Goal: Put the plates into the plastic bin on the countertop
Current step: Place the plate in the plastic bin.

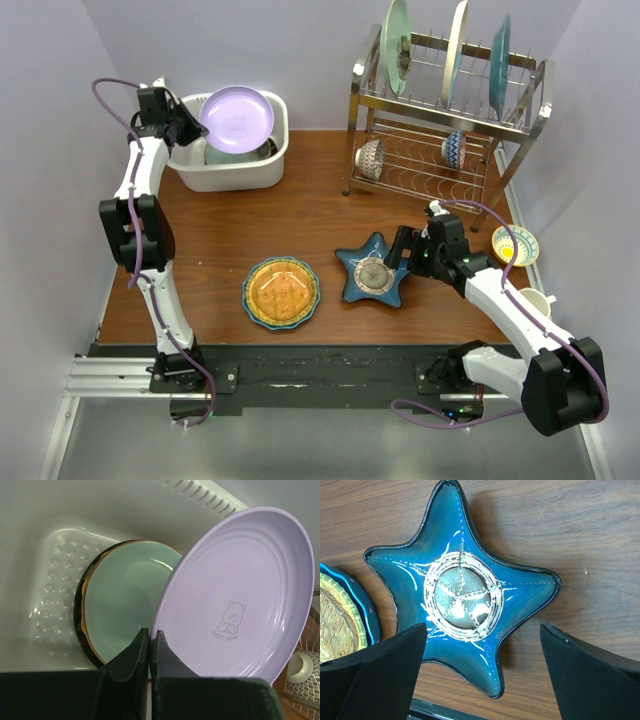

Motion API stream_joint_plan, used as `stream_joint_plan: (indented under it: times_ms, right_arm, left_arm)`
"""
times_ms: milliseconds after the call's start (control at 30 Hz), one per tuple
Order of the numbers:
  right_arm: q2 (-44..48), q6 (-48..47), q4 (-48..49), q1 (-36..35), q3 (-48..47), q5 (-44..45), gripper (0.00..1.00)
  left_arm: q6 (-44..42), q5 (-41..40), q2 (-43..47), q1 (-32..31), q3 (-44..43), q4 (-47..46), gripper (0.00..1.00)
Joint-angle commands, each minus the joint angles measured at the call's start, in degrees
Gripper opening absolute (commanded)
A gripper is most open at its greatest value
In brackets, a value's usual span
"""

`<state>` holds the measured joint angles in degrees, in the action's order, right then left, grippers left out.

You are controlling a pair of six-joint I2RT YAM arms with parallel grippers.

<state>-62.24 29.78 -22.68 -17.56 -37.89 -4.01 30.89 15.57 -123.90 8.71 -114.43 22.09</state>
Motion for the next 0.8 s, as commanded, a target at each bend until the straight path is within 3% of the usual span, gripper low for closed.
stream_joint_plan:
  times_ms: [0, 533, 767]
  right_arm:
    - [0.98, -0.86, 0.97, 0.25, 0.01, 0.58, 0.99]
    - [0.98, -1.04, 0.97, 0.25, 0.36, 0.76, 0.99]
    - [0.98, -1.3, 0.62, 0.25, 0.27, 0.93, 0.99]
  left_arm:
    - [-0.04, -1.94, -0.03, 0.52, 0.09, -4.6, 0.0]
    - [-0.92, -3.44, -4.86, 0.61, -3.25, -2.93, 0.01]
    - [-1.01, -2.66, -6.09, 0.61, -3.08, -2.22, 0.06]
